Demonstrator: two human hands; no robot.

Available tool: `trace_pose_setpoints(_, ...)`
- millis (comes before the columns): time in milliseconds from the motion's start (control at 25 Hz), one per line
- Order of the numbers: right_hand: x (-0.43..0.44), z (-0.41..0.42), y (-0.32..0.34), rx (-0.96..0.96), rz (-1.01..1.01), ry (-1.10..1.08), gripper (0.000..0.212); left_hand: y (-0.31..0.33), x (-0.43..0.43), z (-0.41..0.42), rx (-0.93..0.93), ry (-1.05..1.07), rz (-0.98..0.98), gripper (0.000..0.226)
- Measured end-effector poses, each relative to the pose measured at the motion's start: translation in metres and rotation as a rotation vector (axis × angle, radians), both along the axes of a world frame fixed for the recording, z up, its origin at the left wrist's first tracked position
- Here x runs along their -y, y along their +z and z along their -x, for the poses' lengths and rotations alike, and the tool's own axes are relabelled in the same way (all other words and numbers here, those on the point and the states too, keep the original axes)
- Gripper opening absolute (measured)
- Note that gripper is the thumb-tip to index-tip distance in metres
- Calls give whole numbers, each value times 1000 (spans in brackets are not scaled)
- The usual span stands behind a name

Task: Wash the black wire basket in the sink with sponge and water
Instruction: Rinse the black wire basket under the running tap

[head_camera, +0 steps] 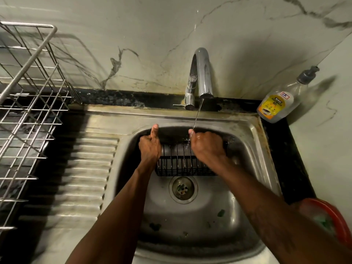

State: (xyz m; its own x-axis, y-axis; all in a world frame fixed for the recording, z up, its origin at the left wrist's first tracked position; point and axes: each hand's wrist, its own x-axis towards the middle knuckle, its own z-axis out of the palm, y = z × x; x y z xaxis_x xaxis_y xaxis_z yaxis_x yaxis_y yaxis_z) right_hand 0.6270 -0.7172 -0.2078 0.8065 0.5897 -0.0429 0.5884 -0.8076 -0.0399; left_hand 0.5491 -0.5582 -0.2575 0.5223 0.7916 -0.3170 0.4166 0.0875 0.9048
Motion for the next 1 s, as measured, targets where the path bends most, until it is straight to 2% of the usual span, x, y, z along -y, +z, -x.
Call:
trace_pose_setpoints(80,-41,39,-7,5,-110,91,48,-4,0,0,30,5,10,68)
trace_pose_setpoints(160,-66,57,-11,17,-111,202,45,-5,-4,4,62,21,34,66)
trace_pose_setpoints(200,-62,49,-9,-34,-81,222,52,-5,-7,6,64,21,36,65)
trace_pose_setpoints(280,-30,13,-8,-92,35,139,81,-3,-10,9,94,13,61,62)
trace_pose_setpoints(360,7,-18,-1,-42,107,51,94,-2,-12,11,114,8,86,60)
trace_pose_setpoints(480,16,-26,25,-14,93,107,77,-3,-14,16,110,-18,125,61)
trace_pose_setpoints(560,-1,-18,39,47,67,132,64,-1,-16,22,96,-107,-44,64)
trace_pose_setpoints(640,-15,-11,55,80,103,144,55,16,-4,22,-10,-250,-457,63)
trace_pose_setpoints(680,-20,-8,60,95,137,161,52,21,9,16,16,-352,-640,61)
trace_pose_setpoints(720,-23,-6,64,113,170,170,49,31,26,10,70,-407,-677,59)
trace_pose_setpoints(800,-29,-2,71,135,146,160,47,45,48,-7,112,-309,-486,59)
trace_pose_setpoints(920,-21,-1,79,142,-115,178,55,45,50,-20,90,-160,-181,56)
trace_pose_setpoints(1000,-7,-9,80,-33,-332,197,57,34,40,-18,95,-81,57,42)
